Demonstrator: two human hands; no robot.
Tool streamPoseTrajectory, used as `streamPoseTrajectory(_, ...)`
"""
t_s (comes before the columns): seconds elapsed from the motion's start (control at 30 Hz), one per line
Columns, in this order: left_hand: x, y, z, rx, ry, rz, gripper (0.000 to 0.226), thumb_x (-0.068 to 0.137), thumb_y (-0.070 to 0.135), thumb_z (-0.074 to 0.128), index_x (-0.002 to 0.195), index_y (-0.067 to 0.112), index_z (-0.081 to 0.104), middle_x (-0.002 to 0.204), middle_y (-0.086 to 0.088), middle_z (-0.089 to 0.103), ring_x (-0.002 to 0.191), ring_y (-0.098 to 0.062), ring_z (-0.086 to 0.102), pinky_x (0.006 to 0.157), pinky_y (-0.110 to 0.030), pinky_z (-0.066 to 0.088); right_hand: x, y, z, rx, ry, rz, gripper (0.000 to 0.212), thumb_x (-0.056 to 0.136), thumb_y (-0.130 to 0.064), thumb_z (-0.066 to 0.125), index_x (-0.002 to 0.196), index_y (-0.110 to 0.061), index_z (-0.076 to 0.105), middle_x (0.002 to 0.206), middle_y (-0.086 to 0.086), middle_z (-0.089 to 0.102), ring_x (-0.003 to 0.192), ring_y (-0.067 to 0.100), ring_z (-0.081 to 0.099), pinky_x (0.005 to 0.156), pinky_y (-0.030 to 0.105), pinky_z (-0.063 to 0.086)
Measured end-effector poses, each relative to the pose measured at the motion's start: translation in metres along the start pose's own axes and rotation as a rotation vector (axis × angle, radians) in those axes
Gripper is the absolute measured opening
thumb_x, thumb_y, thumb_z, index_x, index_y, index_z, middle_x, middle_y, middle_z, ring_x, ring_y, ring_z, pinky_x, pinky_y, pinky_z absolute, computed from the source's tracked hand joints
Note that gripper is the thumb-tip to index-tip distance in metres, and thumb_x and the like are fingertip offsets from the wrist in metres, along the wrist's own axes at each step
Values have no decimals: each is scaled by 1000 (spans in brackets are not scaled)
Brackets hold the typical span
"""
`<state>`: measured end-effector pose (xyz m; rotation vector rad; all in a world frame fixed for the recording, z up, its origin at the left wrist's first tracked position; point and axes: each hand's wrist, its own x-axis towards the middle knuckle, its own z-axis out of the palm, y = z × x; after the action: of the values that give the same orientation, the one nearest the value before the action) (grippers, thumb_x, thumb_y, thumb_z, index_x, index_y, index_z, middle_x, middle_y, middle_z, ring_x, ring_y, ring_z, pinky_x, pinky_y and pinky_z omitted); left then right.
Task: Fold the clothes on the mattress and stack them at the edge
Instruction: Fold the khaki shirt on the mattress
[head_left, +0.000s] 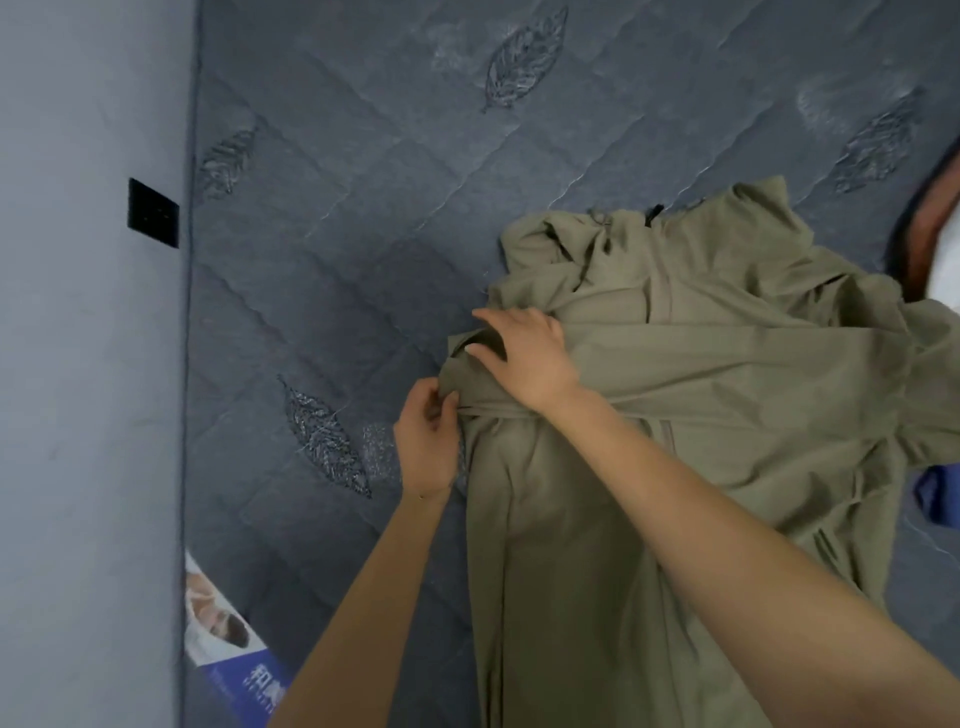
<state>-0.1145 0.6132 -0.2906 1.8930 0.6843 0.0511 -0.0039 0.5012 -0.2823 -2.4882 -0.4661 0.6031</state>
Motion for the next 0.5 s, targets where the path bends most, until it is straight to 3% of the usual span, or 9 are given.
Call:
streamPoseTrajectory(0.1,-2,-5,-6,9,-31,45,8,96,4,53,95,1,61,84,-7,63,74,1,57,70,-11,46,10,-9,-1,-32,-55,-14,41,94,-51,50,128,-31,56,127,-1,59,121,22,46,93,33,24)
streamPoseTrajectory(0.2,-4,-7,-11,37,-46,87,12,95,2,53,99,8,64,85,8,64,77,5,60,72,-9,45,19,-20,-7,-30,-129,-23,24,94,-44,54,107,-29,68,112,-2,67,112,21,56,92,34,31)
streamPoseTrajectory(0.27,-5,-9,-14,48,-55,76,13,95,4,54,102,9,64,85,7,66,78,0,62,73,-14,48,25,-26,-12,31,-99,0,21,94,-37,56,91,-23,70,98,-1,69,101,22,60,92,35,39)
streamPoseTrajectory(0.37,-7,-13,-20,-13,8,-31,6,93,6,59,97,7,63,83,-4,68,78,-11,65,74,-21,51,34,-31,-22,286,60,117,39,94,-29,57,58,-17,46,60,-2,46,72,22,49,69,32,37)
streamPoseTrajectory(0.43,-12,-13,-22,-99,68,-125,11,92,5,60,85,14,60,74,-1,67,71,-6,66,69,-17,51,39,-35,-28,401,176,196,47,95,-24,56,54,-18,32,52,-2,34,63,19,39,60,32,27)
streamPoseTrajectory(0.5,-16,-14,-23,-129,64,-177,16,93,5,58,81,16,58,68,0,67,68,-7,69,66,-19,54,41,-37,-29,449,233,245,46,96,-22,55,56,-15,33,52,-1,32,62,19,37,59,32,24)
